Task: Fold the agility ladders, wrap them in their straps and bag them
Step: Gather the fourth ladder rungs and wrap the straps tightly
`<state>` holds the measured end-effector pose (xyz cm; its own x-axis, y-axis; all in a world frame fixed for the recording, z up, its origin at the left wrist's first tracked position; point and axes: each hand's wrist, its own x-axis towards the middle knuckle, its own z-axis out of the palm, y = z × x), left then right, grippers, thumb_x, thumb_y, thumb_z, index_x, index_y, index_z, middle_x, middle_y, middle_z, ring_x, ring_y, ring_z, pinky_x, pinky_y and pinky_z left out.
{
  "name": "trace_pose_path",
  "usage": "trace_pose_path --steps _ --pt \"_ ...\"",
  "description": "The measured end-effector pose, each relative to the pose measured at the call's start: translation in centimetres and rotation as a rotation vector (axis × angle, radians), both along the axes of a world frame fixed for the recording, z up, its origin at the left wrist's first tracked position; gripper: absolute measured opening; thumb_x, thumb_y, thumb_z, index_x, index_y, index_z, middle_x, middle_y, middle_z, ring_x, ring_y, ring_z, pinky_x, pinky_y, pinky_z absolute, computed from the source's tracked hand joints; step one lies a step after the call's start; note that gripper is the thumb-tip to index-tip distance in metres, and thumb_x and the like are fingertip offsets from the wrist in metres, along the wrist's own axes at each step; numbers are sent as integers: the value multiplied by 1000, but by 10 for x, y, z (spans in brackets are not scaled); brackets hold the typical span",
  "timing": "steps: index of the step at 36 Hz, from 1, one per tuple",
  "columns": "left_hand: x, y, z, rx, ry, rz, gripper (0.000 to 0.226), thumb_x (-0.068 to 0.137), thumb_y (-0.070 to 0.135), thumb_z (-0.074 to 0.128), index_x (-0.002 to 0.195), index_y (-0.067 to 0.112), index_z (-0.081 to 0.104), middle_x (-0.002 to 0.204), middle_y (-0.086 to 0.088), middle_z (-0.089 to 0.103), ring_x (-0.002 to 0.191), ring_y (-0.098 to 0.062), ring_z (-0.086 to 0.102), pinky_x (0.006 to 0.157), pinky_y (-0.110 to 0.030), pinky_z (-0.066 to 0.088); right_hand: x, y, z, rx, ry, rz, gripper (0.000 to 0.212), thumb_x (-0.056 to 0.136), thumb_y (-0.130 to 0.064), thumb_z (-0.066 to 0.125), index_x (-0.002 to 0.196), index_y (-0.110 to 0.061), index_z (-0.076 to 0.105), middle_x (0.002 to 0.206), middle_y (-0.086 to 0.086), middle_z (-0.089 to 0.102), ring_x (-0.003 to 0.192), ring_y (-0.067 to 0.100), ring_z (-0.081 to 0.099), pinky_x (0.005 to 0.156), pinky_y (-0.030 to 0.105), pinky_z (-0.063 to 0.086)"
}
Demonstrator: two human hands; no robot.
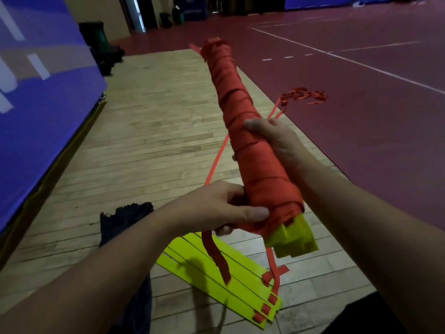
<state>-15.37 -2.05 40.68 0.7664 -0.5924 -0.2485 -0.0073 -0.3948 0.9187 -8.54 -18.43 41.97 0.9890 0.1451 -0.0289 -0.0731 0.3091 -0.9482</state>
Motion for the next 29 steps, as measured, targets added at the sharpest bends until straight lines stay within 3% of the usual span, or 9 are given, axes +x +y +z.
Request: trace_pose_path --steps 3,5,10,13,16,19,21,24,29 --pt "4 8 -5 151 70 8 35 88 27 73 111 2 63 63 -5 52 45 -11 44 43 -20 38 0 7 -11 -284 -78 -155 50 72 -27 81 102 -17 43 101 32 67 78 49 70 64 57 62" --pt "6 6 -8 195 98 43 38 86 33 76 108 5 62 57 3 52 45 -12 43 43 -21 36 -1 12 -13 -363 -107 -236 54 63 -35 80 98 -24 39 108 32 66 83 45 71 70 66 58" --pt "2 -9 -19 443 -206 235 72 54 87 63 99 31 62 74 10 72 59 -2 65 65 -33 56 4 21 -17 -332 -137 -420 49 81 -25 73 108 -20 33 90 9 58 72 24 61 76 56 59" --pt "2 -13 -22 447 -297 314 59 59 78 65 95 31 63 75 9 72 64 -5 68 71 -37 60 2 22 -20 -247 -125 -424 50 82 -27 75 109 -21 33 90 8 57 73 22 60 77 56 58" --pt "5 -7 -13 181 -190 254 50 59 63 73 93 26 68 76 7 74 65 -9 69 69 -34 58 5 16 -9 -103 -115 -413 56 75 -41 77 111 -17 42 92 6 52 77 19 56 72 44 54" --pt "6 6 -1 -190 -35 113 36 60 52 72 85 28 77 82 4 75 74 -12 69 75 -32 57 12 2 3 342 -15 -223 73 73 -47 79 126 -4 54 100 11 50 84 24 53 77 40 48" --pt "1 8 1 -347 27 -4 30 60 49 80 85 33 79 82 7 74 75 -8 69 73 -23 56 7 1 5 496 70 105 67 85 -52 67 128 0 57 104 14 58 88 27 63 83 40 55" --pt "-5 3 -3 -408 98 -68 49 54 64 86 89 31 79 84 7 75 75 -7 70 69 -21 56 -6 13 2 597 142 488 58 84 -51 59 110 1 59 96 15 62 84 27 65 82 38 56" --pt "-3 5 -1 -345 299 -45 67 42 69 87 83 18 79 73 -7 73 59 -21 68 65 -33 59 -4 19 4 675 171 569 27 80 -21 60 97 -2 52 85 11 55 68 20 60 68 29 56"
